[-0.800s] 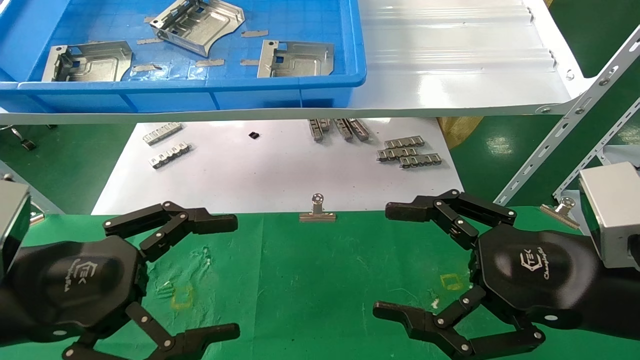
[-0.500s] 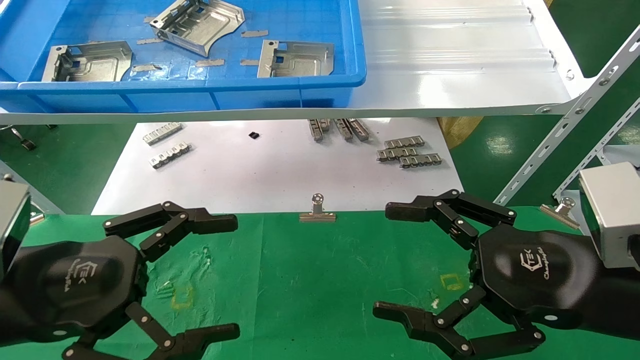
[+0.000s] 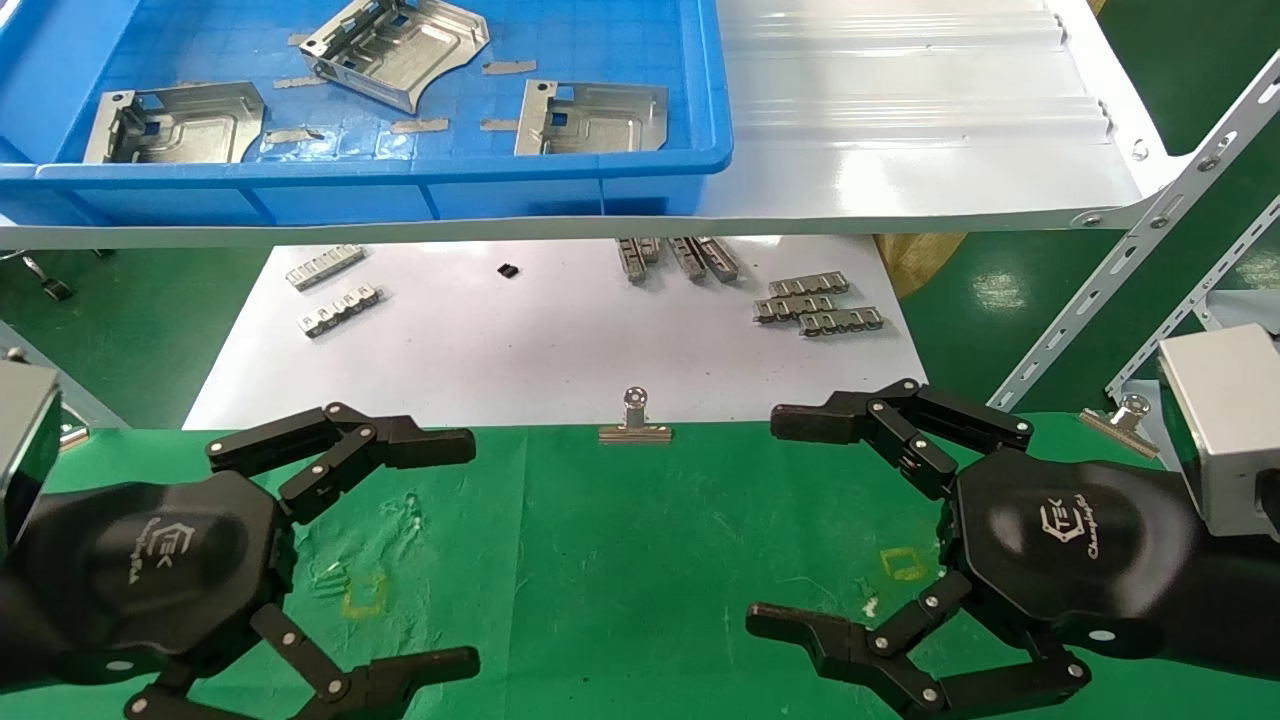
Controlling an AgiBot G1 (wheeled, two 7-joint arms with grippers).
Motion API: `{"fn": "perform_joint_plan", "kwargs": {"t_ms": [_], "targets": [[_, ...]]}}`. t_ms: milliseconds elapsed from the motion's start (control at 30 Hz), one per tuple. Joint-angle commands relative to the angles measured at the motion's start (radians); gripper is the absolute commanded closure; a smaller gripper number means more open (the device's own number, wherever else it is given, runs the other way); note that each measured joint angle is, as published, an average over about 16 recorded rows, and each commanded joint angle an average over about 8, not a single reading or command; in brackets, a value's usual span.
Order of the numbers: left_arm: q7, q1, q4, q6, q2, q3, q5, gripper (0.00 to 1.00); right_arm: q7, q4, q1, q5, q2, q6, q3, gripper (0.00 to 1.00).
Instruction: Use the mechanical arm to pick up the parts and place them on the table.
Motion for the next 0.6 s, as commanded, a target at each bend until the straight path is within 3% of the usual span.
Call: {"fn": "perform_joint_plan", "kwargs": {"t_ms": [33,600], "targets": [[0.000,0.000,0.000,0.000,0.000,0.000,0.000,0.00,0.000,0.000,0.000,0.000,0.000,0.000,0.000,0.00],[0.000,0.000,0.000,0.000,0.000,0.000,0.000,0.00,0.000,0.000,0.000,0.000,0.000,0.000,0.000,0.00]]}}
